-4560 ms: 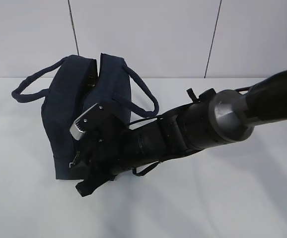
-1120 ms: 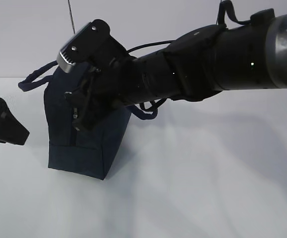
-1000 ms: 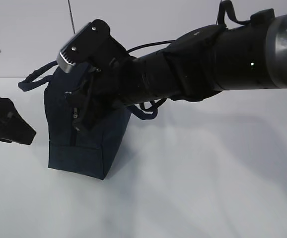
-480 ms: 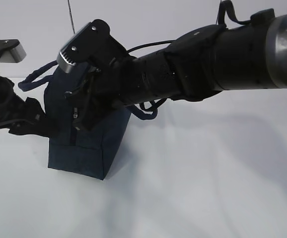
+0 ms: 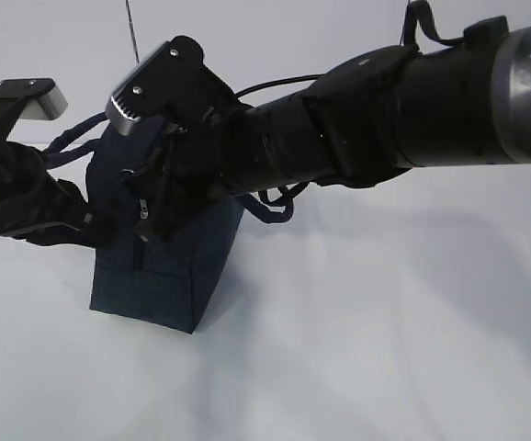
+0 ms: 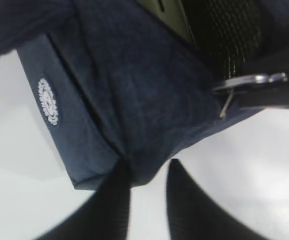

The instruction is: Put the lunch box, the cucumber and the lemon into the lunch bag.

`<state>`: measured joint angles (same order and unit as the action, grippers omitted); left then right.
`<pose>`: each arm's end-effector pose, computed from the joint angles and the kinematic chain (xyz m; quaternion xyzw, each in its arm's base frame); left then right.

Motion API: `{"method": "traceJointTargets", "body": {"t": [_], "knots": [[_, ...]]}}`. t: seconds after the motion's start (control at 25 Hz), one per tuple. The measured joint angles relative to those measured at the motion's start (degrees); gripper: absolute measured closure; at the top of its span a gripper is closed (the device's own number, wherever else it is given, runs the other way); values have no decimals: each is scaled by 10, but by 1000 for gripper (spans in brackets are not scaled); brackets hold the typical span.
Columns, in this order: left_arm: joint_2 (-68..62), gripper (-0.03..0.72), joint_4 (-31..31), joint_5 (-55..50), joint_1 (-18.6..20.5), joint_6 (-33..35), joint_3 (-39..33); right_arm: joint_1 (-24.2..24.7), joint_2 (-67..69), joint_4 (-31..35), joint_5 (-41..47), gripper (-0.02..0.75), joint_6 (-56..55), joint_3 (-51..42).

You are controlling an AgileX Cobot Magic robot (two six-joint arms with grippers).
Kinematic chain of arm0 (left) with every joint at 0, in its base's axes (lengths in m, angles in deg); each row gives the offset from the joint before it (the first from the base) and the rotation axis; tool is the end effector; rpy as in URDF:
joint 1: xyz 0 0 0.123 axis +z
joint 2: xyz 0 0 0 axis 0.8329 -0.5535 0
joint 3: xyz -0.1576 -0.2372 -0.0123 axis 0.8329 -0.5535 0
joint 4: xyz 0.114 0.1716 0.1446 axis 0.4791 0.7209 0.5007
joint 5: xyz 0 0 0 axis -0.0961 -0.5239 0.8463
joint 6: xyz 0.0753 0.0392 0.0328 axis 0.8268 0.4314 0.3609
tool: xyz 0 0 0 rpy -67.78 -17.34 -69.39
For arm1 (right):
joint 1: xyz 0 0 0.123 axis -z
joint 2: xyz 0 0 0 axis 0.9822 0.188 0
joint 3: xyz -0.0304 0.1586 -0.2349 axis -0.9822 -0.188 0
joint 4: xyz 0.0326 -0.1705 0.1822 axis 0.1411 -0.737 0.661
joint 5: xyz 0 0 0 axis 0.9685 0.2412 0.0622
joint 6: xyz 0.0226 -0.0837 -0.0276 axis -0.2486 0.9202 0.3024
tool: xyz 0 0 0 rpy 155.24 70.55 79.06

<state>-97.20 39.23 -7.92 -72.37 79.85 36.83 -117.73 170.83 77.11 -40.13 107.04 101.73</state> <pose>0.2739 -0.1126 0.2265 0.2062 0.9265 -0.2049 0.2391 0.3166 0.2899 0.2397 -0.4956 0.7034 0.2150 0.4620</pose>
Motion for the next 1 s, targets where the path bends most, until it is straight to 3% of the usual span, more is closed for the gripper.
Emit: {"method": "traceJointTargets", "body": {"t": [0.08,0.2,0.52,1.0], "knots": [[0,651,-1,1,0,3,0,0,0,-3,-4,751,0,0],[0,687,-2,1,0,5,0,0,0,-7,-11,751,0,4],[0,693,-5,-7,0,6,0,0,0,-18,-47,751,0,17],[0,694,-11,-5,-38,7,-1,3,0,-18,-91,751,26,18]]}}
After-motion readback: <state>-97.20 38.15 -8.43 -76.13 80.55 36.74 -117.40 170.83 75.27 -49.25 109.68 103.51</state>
